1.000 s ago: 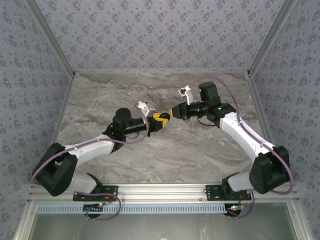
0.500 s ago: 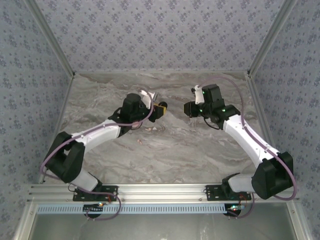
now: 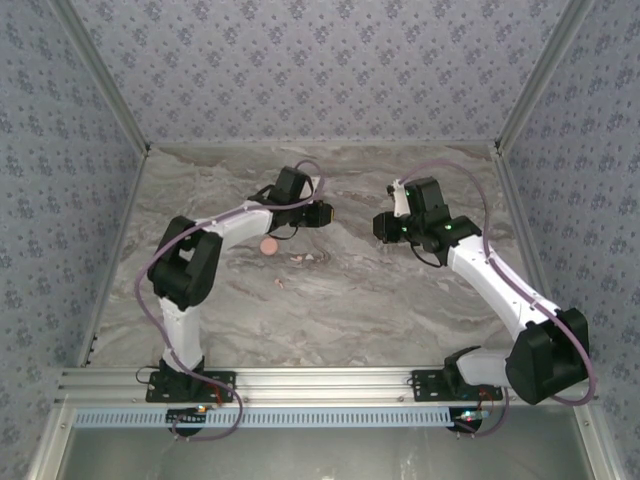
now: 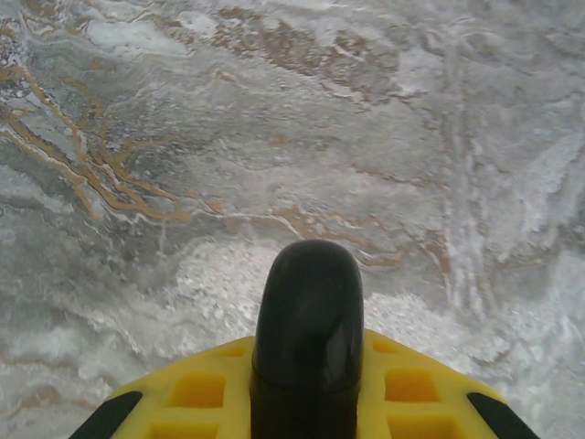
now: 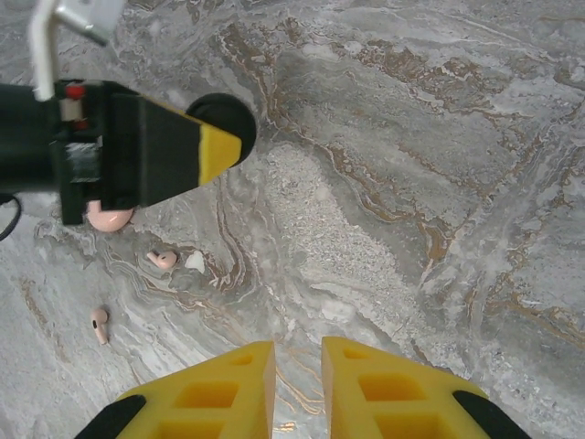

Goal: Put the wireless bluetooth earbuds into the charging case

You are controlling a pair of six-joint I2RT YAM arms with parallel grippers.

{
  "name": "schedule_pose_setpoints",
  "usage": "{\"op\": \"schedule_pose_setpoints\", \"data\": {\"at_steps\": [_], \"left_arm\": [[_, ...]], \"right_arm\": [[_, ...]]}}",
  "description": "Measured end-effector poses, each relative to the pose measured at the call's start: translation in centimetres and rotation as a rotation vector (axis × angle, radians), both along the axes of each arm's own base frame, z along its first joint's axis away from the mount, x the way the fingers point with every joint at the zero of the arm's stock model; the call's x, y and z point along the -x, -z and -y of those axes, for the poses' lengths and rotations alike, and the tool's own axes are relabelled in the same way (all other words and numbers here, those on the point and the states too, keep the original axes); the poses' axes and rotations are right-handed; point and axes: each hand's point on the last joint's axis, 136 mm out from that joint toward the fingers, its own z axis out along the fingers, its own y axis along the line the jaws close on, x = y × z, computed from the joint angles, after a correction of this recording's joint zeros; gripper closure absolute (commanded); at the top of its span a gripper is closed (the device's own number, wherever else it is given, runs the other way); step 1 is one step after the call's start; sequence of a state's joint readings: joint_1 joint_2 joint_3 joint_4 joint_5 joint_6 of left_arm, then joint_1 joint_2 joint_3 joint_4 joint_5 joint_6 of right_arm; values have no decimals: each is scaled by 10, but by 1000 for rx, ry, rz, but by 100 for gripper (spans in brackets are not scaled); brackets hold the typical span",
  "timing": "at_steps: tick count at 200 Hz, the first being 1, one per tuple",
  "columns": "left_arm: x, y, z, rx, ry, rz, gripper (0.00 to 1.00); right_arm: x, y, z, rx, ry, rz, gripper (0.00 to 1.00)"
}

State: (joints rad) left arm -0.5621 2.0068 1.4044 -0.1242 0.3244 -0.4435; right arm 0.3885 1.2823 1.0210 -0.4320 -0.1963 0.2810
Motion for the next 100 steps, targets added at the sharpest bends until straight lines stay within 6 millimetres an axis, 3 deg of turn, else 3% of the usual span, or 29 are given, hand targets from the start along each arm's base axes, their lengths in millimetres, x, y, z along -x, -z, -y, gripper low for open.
{"op": "schedule_pose_setpoints", "data": {"at_steps": [100], "left_arm": [[-47, 53, 2, -23, -27, -116, 84]], "right_arm": [[3, 8, 2, 3, 9, -24, 78]]}}
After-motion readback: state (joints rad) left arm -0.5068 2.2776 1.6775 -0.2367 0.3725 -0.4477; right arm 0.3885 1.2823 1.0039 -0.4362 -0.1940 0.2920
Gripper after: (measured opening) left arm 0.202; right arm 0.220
